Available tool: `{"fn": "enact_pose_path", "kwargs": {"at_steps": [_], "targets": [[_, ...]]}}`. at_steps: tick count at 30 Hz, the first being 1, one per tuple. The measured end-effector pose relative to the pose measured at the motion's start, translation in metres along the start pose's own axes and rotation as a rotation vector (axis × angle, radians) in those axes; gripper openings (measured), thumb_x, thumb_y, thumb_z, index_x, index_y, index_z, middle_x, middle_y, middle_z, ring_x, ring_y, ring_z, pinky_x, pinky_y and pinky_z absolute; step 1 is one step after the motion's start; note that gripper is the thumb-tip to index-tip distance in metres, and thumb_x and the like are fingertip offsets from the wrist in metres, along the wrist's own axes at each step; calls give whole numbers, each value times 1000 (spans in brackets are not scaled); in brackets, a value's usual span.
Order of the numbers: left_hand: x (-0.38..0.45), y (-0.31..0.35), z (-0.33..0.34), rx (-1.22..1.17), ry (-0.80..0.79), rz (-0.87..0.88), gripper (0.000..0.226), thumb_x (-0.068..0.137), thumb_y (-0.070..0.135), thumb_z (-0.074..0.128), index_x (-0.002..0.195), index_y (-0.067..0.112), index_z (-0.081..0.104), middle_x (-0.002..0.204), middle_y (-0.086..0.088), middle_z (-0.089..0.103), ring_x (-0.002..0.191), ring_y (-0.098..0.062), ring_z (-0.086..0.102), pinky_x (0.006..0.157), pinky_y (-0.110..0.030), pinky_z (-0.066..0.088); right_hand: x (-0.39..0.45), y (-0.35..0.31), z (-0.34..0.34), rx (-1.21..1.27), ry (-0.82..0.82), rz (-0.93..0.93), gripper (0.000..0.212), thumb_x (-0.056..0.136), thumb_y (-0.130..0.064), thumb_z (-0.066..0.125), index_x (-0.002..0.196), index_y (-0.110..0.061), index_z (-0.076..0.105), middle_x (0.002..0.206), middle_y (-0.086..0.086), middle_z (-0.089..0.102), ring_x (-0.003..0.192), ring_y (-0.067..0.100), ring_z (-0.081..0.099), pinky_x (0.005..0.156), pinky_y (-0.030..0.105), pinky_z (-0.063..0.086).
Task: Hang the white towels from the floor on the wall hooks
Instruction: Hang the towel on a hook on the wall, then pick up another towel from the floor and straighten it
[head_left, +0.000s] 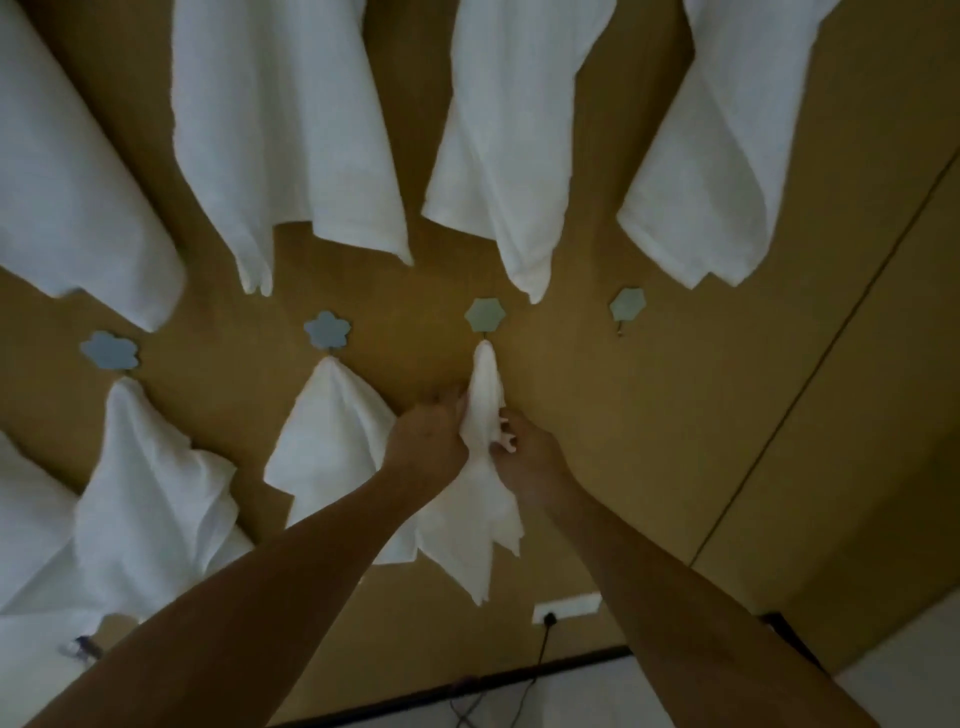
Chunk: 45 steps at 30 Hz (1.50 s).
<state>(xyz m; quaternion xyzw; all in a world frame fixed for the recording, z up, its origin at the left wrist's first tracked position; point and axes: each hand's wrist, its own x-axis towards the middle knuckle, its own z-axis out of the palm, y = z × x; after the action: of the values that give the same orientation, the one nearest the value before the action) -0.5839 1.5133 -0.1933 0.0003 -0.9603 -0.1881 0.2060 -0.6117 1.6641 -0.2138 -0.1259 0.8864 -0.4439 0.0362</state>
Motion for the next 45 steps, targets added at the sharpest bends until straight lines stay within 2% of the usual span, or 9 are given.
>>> {"fn": "enact_pose_path", "kwargs": {"at_steps": [2,4,6,11,18,22,29,36,45], "targets": [[-10,-2,-9,34,90,170,37,85,8,53,121,8,58,92,-12,65,75,-27,62,58,-30,46,-22,-1,-1,-113,75,22,53,95,-27,58,146,-22,43,135,7,59,116,26,60,97,34,50],[-22,3,-14,65,104,303,37,85,12,55,122,7,59,107,-14,64,90,-30,60,69,-37,52,-48,1,-4,-204,118,64,58,93,-30,60,147,-22,41,141,6,55,122,24,57,101,29,45],[-34,12,-19,38,20,369,42,88,17,58,129,8,56,122,-15,59,104,-32,56,81,-44,51,-79,3,-12,-267,150,130,61,92,-34,60,149,-21,39,145,5,51,126,23,54,102,26,43],[-78,68,-17,-38,-168,565,49,92,27,53,138,13,49,137,-14,51,119,-33,48,94,-43,45,-178,15,-49,-435,268,293,67,92,-40,60,151,-23,34,148,6,46,131,25,45,105,39,43],[-184,221,-14,-145,-315,908,57,95,39,46,147,17,38,147,-11,43,129,-29,41,103,-40,40,-372,37,-116,-626,511,558,70,89,-43,60,151,-31,28,150,5,41,133,33,38,105,47,38],[-297,323,-23,-283,-391,1086,53,95,36,48,145,18,40,141,-7,46,127,-28,42,102,-41,40,-529,55,-141,-702,647,725,70,89,-40,61,150,-30,29,149,5,41,135,31,35,105,49,34],[-558,467,-54,-333,-551,1409,57,96,39,46,149,22,33,150,-6,38,135,-25,34,110,-40,30,-832,68,-137,-695,823,1080,69,90,-40,61,150,-30,29,150,6,41,137,31,34,107,49,33],[-804,554,-97,-392,-736,1699,53,94,41,51,143,24,40,143,-4,44,129,-24,40,107,-39,36,-1082,52,-92,-552,981,1442,67,87,-40,63,147,-30,34,146,5,44,133,31,38,105,49,38],[-1055,646,-114,-412,-885,2147,56,94,47,48,145,24,37,146,-3,42,130,-24,40,105,-42,37,-1311,67,-37,-274,1187,1821,66,92,-47,56,150,-30,30,151,7,38,136,30,34,107,47,32]]}}
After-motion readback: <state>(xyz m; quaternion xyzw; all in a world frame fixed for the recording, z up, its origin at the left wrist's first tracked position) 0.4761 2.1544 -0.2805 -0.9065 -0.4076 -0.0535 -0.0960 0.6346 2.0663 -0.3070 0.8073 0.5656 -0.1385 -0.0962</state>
